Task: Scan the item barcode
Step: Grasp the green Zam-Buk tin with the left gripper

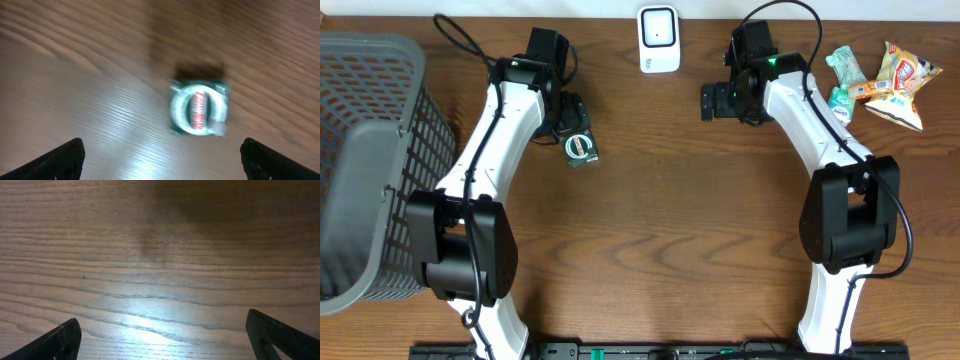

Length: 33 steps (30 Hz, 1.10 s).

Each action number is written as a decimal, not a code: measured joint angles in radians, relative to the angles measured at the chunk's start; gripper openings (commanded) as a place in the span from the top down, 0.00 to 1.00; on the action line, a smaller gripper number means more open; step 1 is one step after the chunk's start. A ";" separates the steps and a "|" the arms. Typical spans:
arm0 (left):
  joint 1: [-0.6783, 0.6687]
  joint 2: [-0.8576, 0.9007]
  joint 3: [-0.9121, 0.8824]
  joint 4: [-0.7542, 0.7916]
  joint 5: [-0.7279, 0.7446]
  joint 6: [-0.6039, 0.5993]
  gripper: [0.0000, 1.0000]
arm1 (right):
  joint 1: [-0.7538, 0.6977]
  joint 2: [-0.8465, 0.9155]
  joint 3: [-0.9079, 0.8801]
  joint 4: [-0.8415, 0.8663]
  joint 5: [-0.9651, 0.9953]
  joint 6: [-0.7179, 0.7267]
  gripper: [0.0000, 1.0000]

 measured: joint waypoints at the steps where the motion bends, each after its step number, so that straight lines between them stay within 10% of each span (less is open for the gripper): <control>1: 0.000 0.000 0.000 0.001 0.048 -0.012 0.02 | 0.000 0.000 0.000 0.000 0.000 0.000 0.01; 8: -0.005 0.000 0.000 0.027 0.214 -0.077 0.03 | 0.000 0.000 0.000 0.000 0.000 0.000 0.01; 18: -0.060 0.101 0.000 0.039 -0.001 -0.294 0.02 | 0.000 0.000 0.000 0.000 0.000 0.000 0.01; 33: -0.056 0.239 -0.003 0.142 -0.030 -0.309 0.02 | 0.000 0.000 -0.001 0.000 0.000 0.000 0.01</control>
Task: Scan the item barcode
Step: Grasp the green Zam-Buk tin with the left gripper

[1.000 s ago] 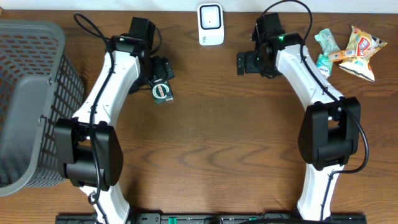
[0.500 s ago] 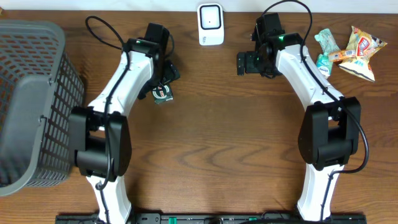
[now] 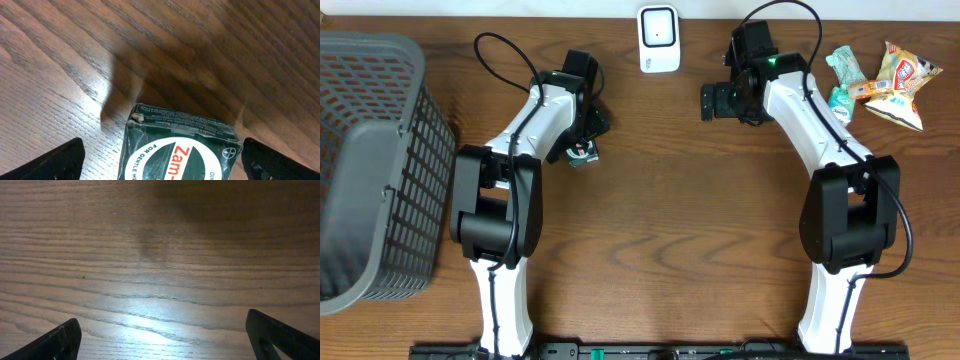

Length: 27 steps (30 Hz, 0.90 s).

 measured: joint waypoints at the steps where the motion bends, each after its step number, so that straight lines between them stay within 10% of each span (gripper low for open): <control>1: 0.000 0.000 0.000 0.000 0.003 0.000 0.02 | 0.000 0.000 0.000 0.000 0.000 0.000 0.01; 27: -0.089 0.001 -0.063 0.111 0.075 0.098 0.26 | 0.000 0.000 0.000 0.000 0.000 0.000 0.01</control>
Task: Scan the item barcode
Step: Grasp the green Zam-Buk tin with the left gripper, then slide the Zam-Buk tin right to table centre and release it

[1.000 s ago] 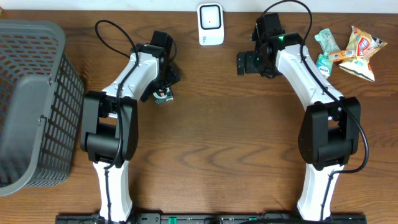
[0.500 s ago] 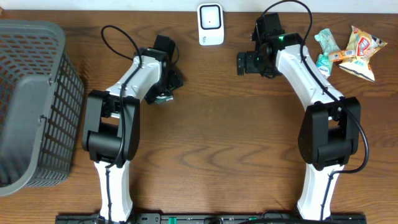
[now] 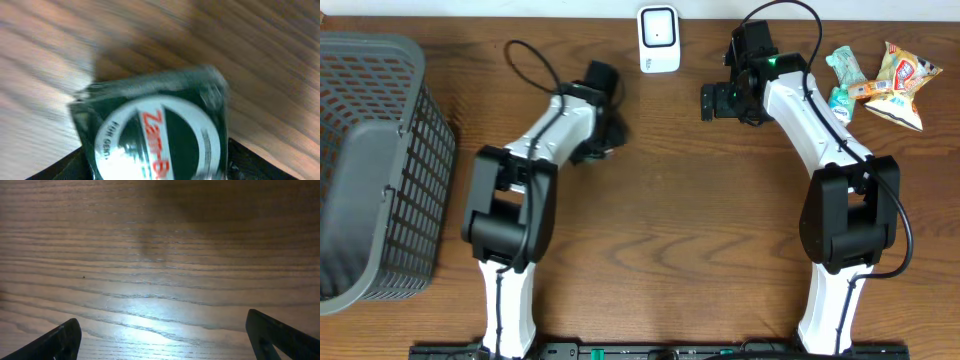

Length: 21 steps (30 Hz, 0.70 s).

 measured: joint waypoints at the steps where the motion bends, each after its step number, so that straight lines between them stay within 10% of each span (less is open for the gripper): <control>1: -0.023 0.000 0.000 0.010 0.003 0.005 0.26 | 0.000 0.000 0.000 0.000 0.000 0.000 0.01; 12: -0.304 0.000 0.067 0.034 0.018 0.098 0.26 | 0.000 0.000 0.000 0.000 0.000 0.000 0.01; 21: -0.150 -0.011 0.071 -0.032 0.010 0.100 0.16 | 0.000 0.000 0.000 0.000 0.000 0.000 0.01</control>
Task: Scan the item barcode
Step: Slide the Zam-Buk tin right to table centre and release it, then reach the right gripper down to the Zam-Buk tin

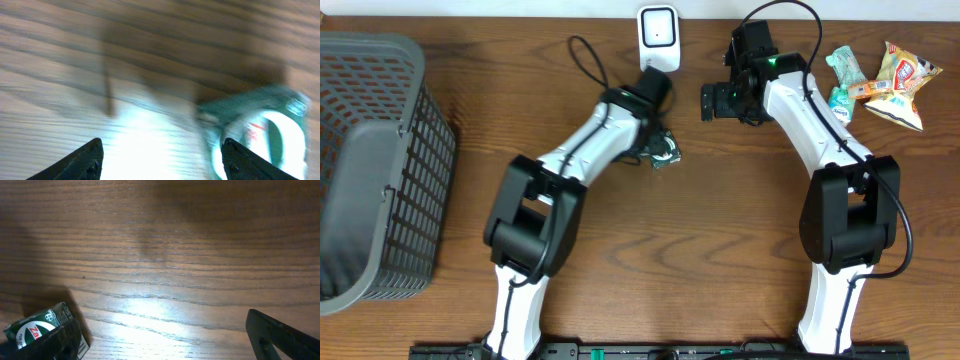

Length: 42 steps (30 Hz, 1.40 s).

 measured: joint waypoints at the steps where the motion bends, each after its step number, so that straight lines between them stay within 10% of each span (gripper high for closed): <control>1: 0.019 -0.006 0.000 -0.011 -0.002 -0.001 0.15 | 0.000 0.000 0.000 0.000 0.000 0.000 0.01; 20: 0.350 -0.265 -0.015 -0.240 -0.224 0.061 0.02 | 0.000 0.000 0.000 0.009 -0.015 0.000 0.01; 28: 0.366 -0.265 -0.015 -0.240 -0.229 0.061 0.02 | 0.026 0.000 -0.003 -0.001 -0.476 0.021 0.01; 42: 0.366 -0.265 -0.015 -0.240 -0.229 0.061 0.02 | 0.325 0.001 -0.013 -0.064 -0.090 0.928 0.01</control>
